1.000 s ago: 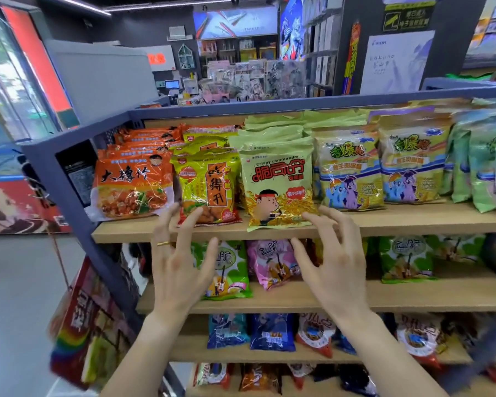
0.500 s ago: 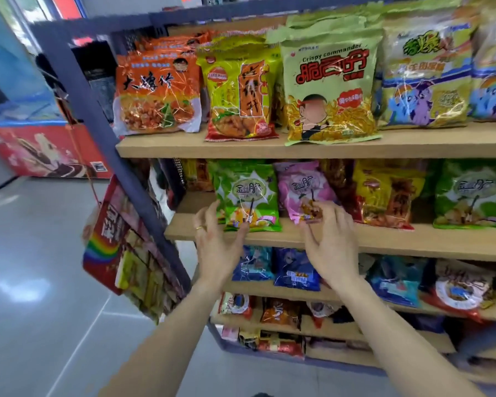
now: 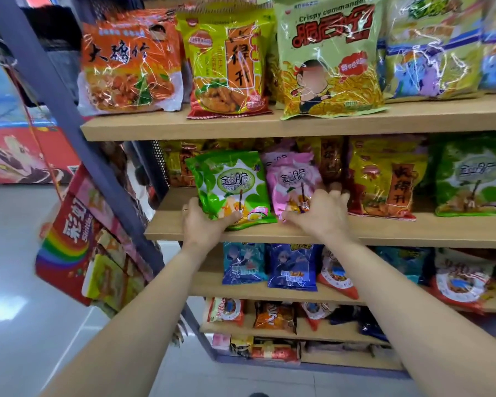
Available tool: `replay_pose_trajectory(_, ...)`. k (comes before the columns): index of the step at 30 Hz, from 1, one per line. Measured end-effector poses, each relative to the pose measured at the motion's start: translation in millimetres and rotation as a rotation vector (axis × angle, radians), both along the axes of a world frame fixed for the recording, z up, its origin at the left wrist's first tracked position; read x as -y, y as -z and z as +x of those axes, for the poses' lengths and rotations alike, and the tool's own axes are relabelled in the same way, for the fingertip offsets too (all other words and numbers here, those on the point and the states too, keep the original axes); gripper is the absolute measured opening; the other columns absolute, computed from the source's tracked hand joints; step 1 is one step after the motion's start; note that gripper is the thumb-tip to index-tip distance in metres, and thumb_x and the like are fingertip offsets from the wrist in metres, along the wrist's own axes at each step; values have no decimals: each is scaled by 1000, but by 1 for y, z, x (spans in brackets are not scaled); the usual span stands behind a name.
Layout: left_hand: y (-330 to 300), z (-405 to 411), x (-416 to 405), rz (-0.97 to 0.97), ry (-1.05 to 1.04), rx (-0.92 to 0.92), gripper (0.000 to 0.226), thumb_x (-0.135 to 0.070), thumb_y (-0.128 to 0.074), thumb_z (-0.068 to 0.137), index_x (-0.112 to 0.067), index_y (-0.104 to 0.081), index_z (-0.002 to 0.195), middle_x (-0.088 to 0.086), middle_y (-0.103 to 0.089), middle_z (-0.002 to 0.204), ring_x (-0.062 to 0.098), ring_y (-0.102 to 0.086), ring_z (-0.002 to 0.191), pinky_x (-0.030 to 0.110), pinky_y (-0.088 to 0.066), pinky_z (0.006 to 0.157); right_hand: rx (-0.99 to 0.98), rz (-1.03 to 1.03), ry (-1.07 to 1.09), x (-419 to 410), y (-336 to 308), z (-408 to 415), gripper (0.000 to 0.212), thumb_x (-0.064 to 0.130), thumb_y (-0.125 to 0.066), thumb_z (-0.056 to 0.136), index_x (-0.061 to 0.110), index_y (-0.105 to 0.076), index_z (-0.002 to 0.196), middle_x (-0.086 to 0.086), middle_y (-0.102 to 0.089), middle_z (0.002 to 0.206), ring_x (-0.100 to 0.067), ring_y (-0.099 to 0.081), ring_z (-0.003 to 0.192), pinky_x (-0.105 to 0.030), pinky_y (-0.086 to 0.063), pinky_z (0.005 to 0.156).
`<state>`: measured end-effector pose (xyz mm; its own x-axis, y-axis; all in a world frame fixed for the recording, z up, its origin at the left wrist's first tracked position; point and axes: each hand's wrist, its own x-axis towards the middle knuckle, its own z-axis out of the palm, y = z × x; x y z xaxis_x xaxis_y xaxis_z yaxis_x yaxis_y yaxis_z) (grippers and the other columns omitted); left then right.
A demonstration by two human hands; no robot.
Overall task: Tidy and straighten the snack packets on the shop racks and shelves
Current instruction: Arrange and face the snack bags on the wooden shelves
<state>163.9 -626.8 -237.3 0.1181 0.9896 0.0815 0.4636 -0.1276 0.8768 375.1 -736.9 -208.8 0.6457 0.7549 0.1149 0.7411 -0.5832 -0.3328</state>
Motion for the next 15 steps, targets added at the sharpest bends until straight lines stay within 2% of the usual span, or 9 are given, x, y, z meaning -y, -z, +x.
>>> replay_pose_trajectory(3,2,-7,-3,-26,-25,165,85,-43,-97,61,-26,-46,127,-3,-59,126,21,-60,119,46,-52,104,-89,-9,-20,-2,-8,-2,77,69,-75,75,9,-59,120,-21,-55,129,-40,-42,127,-48,-29,114)
replay_pose_trajectory(6,1,-16,-1,-98,-20,319,74,-20,-91,77,-27,-39,129,-7,-63,119,16,-64,114,34,-53,98,-332,95,-17,-6,-14,-4,62,61,-76,80,8,-62,111,-14,-62,118,-32,-55,115,-43,-47,100)
replay_pose_trajectory(8,0,-19,1,-117,8,346,73,-15,-88,81,-23,-38,133,-10,-63,117,13,-64,113,29,-51,93,-473,160,21,-14,-18,0,49,53,-77,84,10,-63,103,-11,-66,112,-30,-61,108,-41,-52,95)
replay_pose_trajectory(9,1,-21,0,-125,13,350,73,-15,-88,81,-22,-39,135,-10,-64,118,13,-65,112,30,-52,94,-532,164,50,-18,-20,4,48,50,-79,83,9,-64,105,-12,-67,116,-31,-62,111,-40,-52,96)
replay_pose_trajectory(12,3,-25,-3,-150,23,353,72,-14,-87,81,-23,-40,134,-5,-68,119,15,-67,111,38,-53,100,-772,185,93,-25,-26,13,72,37,-89,75,3,-58,132,-12,-62,134,-29,-60,123,-34,-49,97)
replay_pose_trajectory(14,4,-26,-3,-151,32,351,70,-12,-87,80,-24,-41,131,-5,-69,119,15,-68,110,39,-54,99,-849,213,63,-30,-25,20,80,29,-93,69,5,-56,136,-12,-62,137,-28,-61,124,-36,-51,96)
replay_pose_trajectory(15,4,-27,-3,-148,34,352,69,-11,-87,80,-24,-42,130,-5,-69,118,14,-68,109,38,-54,98,-873,199,62,-31,-25,21,91,29,-95,65,4,-52,141,-13,-59,142,-29,-58,129,-39,-48,102)
